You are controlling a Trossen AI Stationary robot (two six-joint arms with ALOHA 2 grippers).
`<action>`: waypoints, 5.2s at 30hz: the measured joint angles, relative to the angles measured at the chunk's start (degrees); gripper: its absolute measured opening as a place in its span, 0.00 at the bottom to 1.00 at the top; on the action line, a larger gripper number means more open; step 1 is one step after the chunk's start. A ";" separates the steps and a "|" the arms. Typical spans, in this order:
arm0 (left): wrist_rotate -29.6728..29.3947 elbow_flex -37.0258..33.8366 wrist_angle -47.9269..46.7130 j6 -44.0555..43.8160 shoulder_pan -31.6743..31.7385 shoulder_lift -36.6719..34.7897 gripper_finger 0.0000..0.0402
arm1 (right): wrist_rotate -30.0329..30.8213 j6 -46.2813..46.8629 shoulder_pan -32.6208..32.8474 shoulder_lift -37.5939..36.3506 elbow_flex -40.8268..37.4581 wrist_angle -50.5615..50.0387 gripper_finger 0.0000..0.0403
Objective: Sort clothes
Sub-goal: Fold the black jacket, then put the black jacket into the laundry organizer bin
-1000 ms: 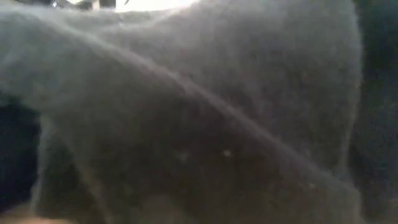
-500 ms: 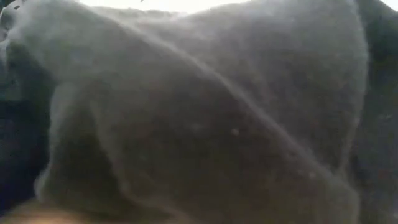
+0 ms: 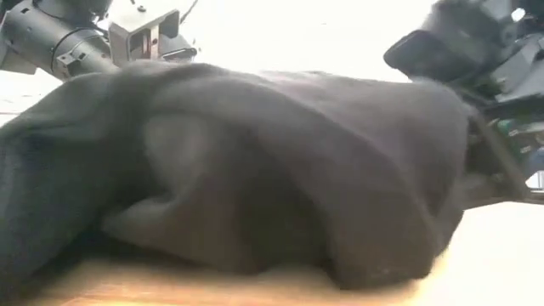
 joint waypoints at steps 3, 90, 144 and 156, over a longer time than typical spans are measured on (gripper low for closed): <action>0.18 0.00 -0.02 1.35 0.00 0.00 0.04 | -2.11 1.98 0.99 -2.45 0.21 -1.42 0.02; 23.99 15.10 -24.68 21.16 -19.13 12.42 0.29 | 4.19 8.02 -11.70 8.41 22.14 -22.66 0.01; 0.11 26.91 -36.13 42.07 -6.32 5.90 0.00 | 2.30 7.52 -12.07 -5.70 21.96 -32.80 0.48; -0.98 26.88 -35.77 41.82 -4.79 5.90 0.00 | -1.88 24.23 -11.80 -6.63 22.18 -33.01 0.76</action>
